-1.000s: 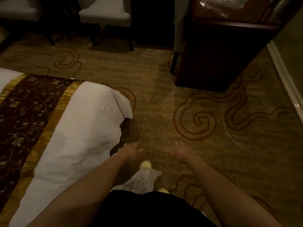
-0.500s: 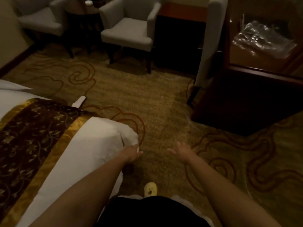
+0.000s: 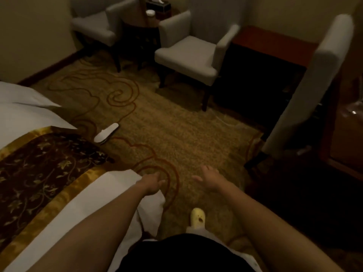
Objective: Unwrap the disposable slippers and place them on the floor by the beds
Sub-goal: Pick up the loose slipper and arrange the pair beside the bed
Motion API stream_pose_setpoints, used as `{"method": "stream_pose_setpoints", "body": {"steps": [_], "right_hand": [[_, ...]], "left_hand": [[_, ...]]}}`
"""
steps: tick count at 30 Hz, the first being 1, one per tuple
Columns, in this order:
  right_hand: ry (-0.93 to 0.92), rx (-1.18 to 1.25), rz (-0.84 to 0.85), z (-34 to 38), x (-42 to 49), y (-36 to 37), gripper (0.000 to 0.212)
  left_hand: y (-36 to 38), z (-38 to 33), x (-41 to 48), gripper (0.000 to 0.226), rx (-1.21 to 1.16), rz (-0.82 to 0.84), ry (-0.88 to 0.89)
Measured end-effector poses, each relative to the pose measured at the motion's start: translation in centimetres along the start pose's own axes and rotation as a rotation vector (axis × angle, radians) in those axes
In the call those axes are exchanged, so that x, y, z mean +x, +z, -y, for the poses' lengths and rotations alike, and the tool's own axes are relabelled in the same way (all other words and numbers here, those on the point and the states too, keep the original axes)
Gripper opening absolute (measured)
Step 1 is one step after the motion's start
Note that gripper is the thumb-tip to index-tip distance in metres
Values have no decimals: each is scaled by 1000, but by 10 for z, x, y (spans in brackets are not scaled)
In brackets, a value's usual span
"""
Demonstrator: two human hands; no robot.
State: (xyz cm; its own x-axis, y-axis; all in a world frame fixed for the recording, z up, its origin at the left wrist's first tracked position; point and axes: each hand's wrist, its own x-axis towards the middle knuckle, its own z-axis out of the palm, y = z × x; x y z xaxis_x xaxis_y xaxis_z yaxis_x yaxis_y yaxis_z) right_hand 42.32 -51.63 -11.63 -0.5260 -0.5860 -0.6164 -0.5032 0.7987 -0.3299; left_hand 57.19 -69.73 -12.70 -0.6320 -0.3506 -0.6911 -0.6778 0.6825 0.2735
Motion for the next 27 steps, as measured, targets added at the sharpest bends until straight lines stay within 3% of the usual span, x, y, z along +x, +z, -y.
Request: {"method": "stream_pose_setpoints", "body": {"steps": [10,17,27], "right_hand": [[-109,-170,111,12,131,-106,74],[-189,-169,195,70,238,-162,75],[-251,-275,162,159,388,-266,74]], "left_hand": [[-83,-9,68,58,-196,-37,-153],[-137,21,139,58,-264,24,-301],[-281,57,257,58,-357,-51,-289]]}}
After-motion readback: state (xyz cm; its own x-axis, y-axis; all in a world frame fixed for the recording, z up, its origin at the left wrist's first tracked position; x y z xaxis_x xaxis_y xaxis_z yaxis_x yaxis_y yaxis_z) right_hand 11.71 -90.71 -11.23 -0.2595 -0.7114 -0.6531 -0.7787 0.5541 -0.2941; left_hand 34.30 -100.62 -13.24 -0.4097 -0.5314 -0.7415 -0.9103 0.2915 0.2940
